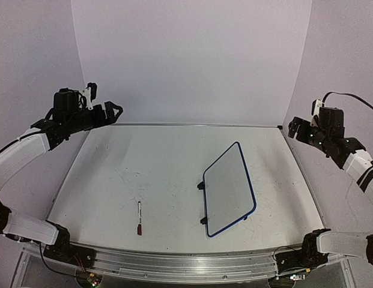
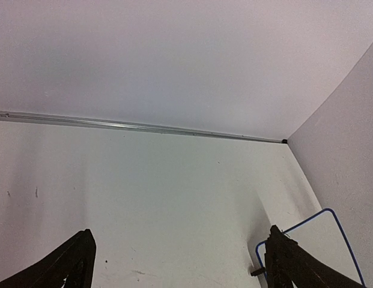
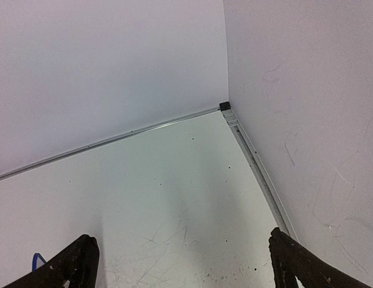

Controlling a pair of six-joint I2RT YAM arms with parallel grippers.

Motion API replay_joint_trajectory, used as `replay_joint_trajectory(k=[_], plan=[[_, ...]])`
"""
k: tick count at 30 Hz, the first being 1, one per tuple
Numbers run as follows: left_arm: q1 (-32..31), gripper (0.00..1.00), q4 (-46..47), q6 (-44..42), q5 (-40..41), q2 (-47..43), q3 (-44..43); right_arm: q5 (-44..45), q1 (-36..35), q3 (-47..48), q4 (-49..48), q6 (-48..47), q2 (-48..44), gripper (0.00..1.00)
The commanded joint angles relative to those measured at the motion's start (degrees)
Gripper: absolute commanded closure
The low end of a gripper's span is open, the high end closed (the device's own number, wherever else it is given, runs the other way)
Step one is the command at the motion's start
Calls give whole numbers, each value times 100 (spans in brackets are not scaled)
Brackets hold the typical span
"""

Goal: Write a sentence on the whiteboard
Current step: Move the whiteboard to the whiteboard stand.

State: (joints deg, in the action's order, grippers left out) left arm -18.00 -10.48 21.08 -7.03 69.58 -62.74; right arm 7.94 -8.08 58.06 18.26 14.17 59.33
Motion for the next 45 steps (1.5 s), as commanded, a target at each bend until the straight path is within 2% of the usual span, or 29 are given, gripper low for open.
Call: replay_joint_trajectory(k=[1,3,5,8,11,12,13,17,22,26,33,37,45], plan=[[11,1,199,-66,-1123,217,24,72,-5,-242,-16,-102,-60,0],[-59,1,370,-60,-1569,374,83,-307,-5,-304,-9,-39,-18,0],[-248,1,457,-77,-1679,483,141,-665,-6,-328,-12,8,40,0],[-846,1,846,-196,-1871,747,407,-1612,-9,-334,-13,52,178,0],[-1522,4,1189,-397,-2108,1115,589,-2134,-14,-495,-32,120,171,0],[-1687,6,1234,-496,-2117,1278,595,-2186,-18,-536,-37,155,155,0],[-2197,10,1250,-796,-2119,1625,563,-2298,-21,-671,-41,206,80,0],[-3067,19,1323,-1399,-2129,2249,545,-2494,-30,-862,-47,271,-122,0],[-3787,25,2006,-2069,-1860,2657,1063,-2553,-45,-1036,-63,210,-414,0],[-4460,31,2120,-2917,-1234,3090,1141,-2613,-45,-1234,-128,176,-591,0],[-4788,40,2724,-3201,-655,3945,939,-2579,-48,-1570,-156,103,-928,0],[-4798,43,2895,-3248,-392,4148,842,-2579,-48,-1581,-154,114,-1064,0],[-4921,49,2956,-3436,-493,4570,446,-2548,-50,-1471,-147,84,-1117,0]])
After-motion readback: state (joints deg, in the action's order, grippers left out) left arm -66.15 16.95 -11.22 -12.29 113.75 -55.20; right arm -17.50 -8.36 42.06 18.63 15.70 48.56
